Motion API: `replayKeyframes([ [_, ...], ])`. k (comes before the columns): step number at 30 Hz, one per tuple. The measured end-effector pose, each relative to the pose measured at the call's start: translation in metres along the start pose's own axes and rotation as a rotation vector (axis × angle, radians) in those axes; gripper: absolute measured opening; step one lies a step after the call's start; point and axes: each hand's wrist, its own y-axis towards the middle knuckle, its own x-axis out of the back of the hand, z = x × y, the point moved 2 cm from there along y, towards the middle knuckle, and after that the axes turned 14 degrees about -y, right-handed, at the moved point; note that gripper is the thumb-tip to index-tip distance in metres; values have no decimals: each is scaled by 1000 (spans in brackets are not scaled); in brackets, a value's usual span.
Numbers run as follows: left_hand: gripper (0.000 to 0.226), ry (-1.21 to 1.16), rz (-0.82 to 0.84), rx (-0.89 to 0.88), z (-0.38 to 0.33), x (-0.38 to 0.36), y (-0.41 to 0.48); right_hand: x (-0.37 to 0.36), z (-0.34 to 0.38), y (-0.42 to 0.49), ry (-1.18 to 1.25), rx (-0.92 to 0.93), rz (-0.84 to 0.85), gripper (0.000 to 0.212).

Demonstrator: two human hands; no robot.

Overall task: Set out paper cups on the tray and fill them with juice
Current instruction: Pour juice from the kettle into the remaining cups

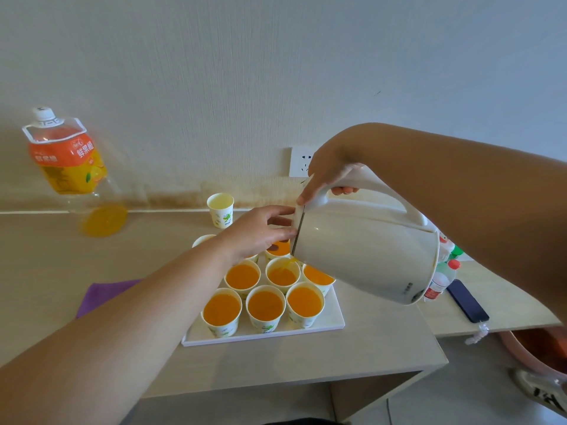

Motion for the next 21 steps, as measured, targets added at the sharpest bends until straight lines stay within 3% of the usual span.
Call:
replayKeyframes([
  [21, 42, -38, -12, 7, -1, 3, -1, 6, 6, 5, -36, -13, 11, 69],
])
